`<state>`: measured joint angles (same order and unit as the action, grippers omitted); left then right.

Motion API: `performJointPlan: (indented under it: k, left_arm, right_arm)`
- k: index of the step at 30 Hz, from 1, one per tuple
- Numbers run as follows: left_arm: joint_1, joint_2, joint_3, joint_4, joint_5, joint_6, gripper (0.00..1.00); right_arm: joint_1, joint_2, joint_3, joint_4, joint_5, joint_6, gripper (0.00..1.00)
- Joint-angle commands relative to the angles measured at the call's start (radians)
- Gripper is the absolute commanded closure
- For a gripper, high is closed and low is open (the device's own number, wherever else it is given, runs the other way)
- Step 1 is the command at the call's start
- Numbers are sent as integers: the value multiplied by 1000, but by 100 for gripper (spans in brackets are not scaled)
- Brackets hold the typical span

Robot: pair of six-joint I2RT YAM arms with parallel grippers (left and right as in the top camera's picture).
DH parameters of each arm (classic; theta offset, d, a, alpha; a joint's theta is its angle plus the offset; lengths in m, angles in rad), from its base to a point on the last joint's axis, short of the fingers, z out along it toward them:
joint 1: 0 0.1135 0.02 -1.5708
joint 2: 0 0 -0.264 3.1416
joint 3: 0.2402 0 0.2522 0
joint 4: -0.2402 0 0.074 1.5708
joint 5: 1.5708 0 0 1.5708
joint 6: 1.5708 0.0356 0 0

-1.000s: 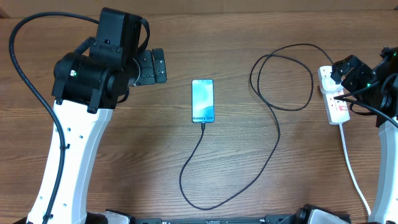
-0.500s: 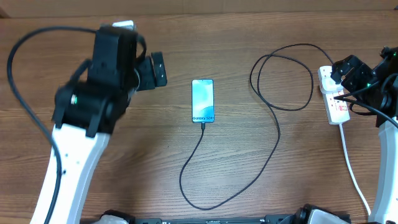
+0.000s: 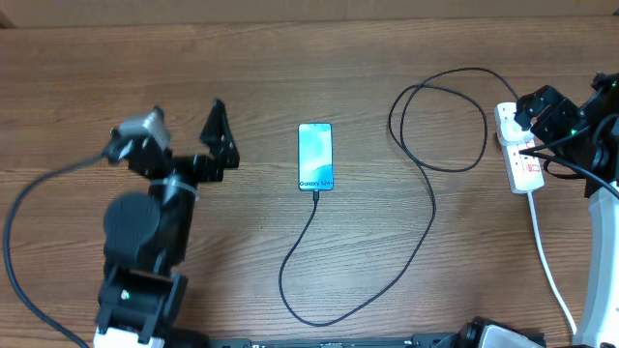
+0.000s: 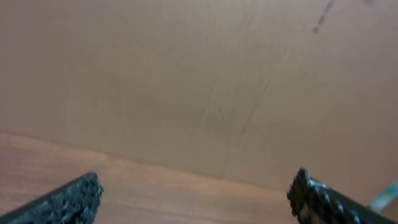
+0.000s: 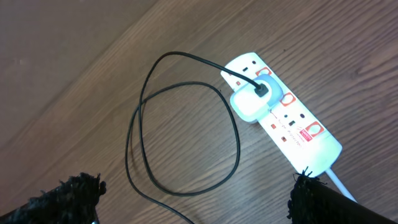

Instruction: Plug charger to phone and switch on socket

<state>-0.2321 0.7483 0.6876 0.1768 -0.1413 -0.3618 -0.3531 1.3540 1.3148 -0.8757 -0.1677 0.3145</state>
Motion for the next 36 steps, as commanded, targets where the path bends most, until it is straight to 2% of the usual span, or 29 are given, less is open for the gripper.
performJointPlan:
  k: [1,3,5,12,20,29,36]
  left_arm:
    - [45,-121,-232,283,28,18,0]
    - [76,-176,-315,367,31,17,0]
    - [106,-237,-378,386,33,17,0]
    - [206,-446,-506,265,48,18,0]
    - [291,-632,-672,253,91,5,0]
    - [304,-741,-682,2,90,-12,0]
    - [305,-746,-683,-223,79,-8,0]
  right_arm:
    - [0,-9,3,6,7,4,0]
    - [0,-9,3,6,7,4,0]
    - [0,-9,3,5,7,3,0]
    - [0,-9,3,6,7,3,0]
    - [0,-9,3,6,7,3,0]
    - [0,-9,3,5,7,4,0]
    - [0,-9,3,6,7,4,0]
